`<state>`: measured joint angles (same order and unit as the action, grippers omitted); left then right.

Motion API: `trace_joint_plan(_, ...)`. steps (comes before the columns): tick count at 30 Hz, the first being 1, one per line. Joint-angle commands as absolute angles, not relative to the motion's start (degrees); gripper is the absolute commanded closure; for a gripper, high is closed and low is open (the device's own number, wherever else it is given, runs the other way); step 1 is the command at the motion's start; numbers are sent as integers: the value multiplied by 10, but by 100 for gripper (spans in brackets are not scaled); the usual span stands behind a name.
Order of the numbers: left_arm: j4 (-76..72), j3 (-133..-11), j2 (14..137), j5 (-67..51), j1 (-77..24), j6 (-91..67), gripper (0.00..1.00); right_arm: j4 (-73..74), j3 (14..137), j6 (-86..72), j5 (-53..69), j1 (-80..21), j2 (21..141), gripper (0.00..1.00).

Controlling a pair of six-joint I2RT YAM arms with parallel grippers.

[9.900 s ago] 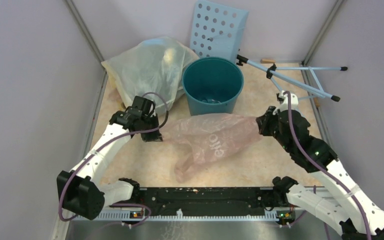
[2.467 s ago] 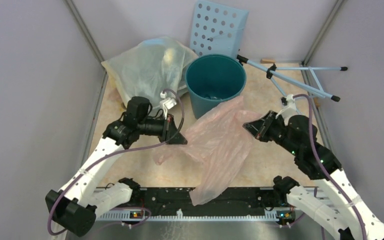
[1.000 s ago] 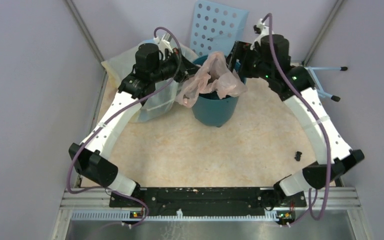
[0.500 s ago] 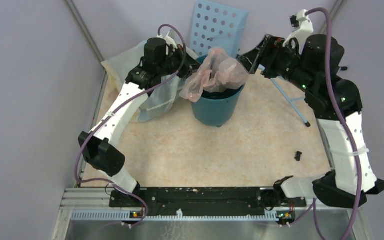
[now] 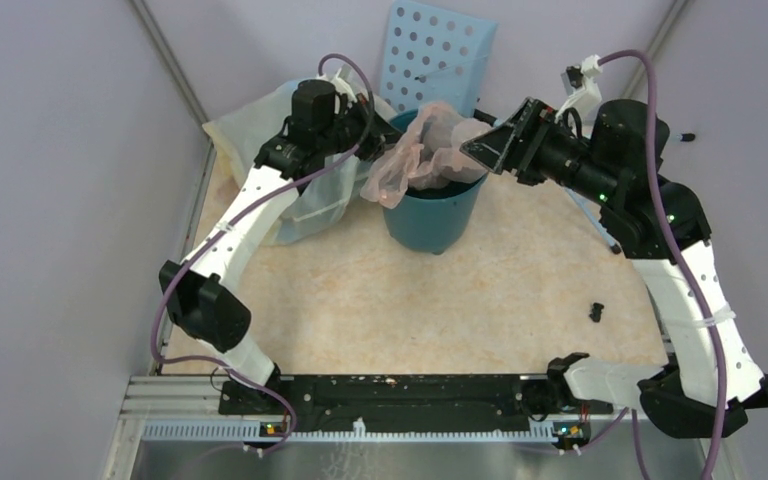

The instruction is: Put the trash bags into the trash bin

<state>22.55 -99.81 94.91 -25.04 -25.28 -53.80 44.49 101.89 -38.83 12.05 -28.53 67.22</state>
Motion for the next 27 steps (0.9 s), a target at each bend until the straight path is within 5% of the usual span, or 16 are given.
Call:
trace_joint_plan(1, 184, -970, 912, -255, -251, -536, 100, 387, 990, -429, 102, -298, 656, 27)
trace_joint_plan(9, 173, -942, 893, -263, -251, -548, 100, 298, 946, -466, 88, -307, 673, 33)
trace_joint_plan(12, 172, -932, 885, -257, -251, -549, 100, 265, 934, -481, 100, -307, 679, 51)
trace_joint_plan(16, 179, -931, 881, -250, -248, -541, 100, 301, 934, -485, 84, -307, 677, 96)
trace_joint_plan(18, 192, -940, 882, -250, -241, -536, 97, 333, 933, -478, 57, -306, 667, 100)
trace_joint_plan(20, 207, -955, 880, -253, -230, -524, 88, 353, 929, -467, 33, -306, 656, 100)
trace_joint_plan(27, 276, -972, 832, -196, -205, -465, 23, 391, 917, -456, 7, -300, 637, 100)
